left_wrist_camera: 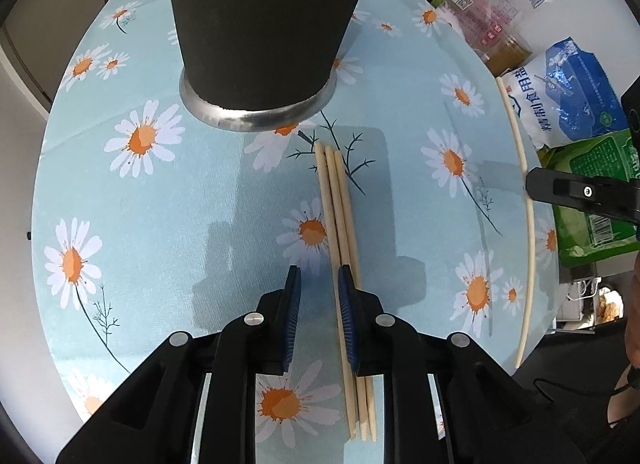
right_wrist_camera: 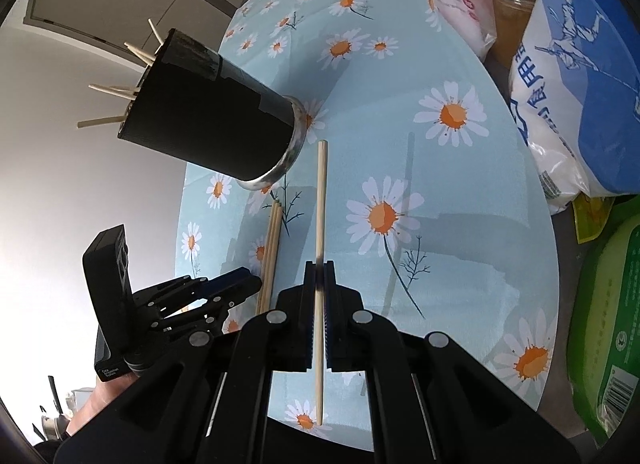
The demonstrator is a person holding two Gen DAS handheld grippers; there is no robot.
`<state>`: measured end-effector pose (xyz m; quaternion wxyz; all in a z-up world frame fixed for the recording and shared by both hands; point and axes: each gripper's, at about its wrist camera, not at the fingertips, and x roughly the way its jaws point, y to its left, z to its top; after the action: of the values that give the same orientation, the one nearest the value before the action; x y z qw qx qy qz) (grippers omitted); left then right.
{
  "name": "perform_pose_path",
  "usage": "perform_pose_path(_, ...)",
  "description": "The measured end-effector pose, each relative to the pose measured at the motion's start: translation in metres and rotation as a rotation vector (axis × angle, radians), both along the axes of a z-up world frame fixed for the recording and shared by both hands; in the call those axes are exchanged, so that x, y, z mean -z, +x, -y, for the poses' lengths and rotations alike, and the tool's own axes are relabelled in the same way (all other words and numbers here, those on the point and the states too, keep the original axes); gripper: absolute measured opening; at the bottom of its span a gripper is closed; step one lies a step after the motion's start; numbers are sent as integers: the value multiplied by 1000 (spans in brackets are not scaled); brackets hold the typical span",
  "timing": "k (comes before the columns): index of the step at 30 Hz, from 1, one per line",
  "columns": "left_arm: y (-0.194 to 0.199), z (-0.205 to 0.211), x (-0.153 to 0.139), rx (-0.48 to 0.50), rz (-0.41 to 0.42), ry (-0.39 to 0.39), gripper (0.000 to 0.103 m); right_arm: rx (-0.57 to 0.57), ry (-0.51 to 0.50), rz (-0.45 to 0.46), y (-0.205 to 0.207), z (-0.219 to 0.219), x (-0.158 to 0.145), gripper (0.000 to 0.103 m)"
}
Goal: Organize utensils
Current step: 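Close the right gripper on one stick while the left gripper grasps another stick, then lift both held sticks upright and carry them over the black holder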
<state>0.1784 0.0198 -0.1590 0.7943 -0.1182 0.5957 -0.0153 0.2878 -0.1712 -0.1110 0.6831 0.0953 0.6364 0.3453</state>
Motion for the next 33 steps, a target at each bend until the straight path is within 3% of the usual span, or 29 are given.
perform_pose_path(12,24,26,3,39,-94,146,18,-25,26,-25,-3,-13,9,4)
perform_pose_path(14,25,26,3,30,-93,163,11,-26,29,-29,-4,-13,11,4)
perform_pose_path(17,24,19,4,-1,-80,142,4,-23,25,-34,-6,-12,14,4)
perform_pose_path(25,20,8,3,-47,-41,86,4,-37,20,-16,-5,-10,12,4)
perform_pose_path(33,-12,-12,-28,-121,70,33,4,-100,30,31,-9,-22,-2,4)
